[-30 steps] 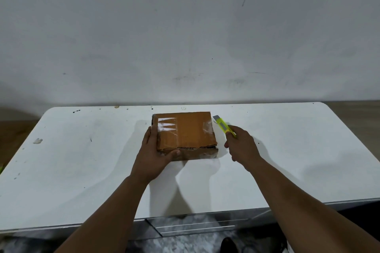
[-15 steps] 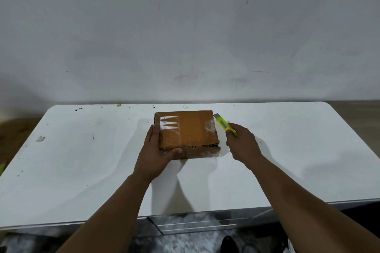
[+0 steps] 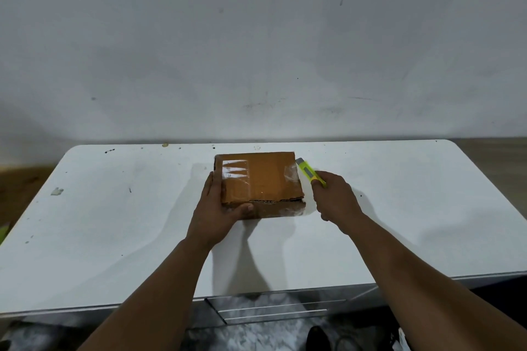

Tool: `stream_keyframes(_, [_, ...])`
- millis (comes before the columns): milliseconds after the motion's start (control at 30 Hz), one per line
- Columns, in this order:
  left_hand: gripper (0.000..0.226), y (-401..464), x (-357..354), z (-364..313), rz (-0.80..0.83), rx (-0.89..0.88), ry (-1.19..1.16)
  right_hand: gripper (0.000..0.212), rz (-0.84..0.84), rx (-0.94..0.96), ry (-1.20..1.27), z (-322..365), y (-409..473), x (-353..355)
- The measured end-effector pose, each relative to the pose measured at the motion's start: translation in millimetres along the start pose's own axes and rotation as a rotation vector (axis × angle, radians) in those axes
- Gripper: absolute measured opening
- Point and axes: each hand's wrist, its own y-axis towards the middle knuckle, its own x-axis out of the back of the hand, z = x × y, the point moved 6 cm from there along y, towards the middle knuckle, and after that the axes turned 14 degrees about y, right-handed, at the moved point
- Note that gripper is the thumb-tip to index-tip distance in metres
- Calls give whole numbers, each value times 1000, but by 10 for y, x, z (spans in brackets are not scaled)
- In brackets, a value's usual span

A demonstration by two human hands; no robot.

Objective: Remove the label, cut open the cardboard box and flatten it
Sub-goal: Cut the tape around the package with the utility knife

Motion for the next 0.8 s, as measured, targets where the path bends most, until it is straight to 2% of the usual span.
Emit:
stream_keyframes(167, [118, -4, 6, -10, -14, 7, -5, 29, 14, 17, -78, 59, -73, -7])
stream_keyframes(333, [118, -16, 2, -31, -18, 10, 11, 30, 6, 91, -307, 126, -128, -11])
stream_keyframes(400, [118, -24, 8, -45, -22, 11, 11, 23, 3, 93, -372, 131, -133, -12])
stream_keyframes(500, [119, -28, 22, -66, -29, 7, 1, 17, -9, 72, -421, 139, -131, -7])
stream_keyframes(800, [115, -8, 11, -18, -27, 41, 28, 16, 24, -10, -443, 177, -137, -8])
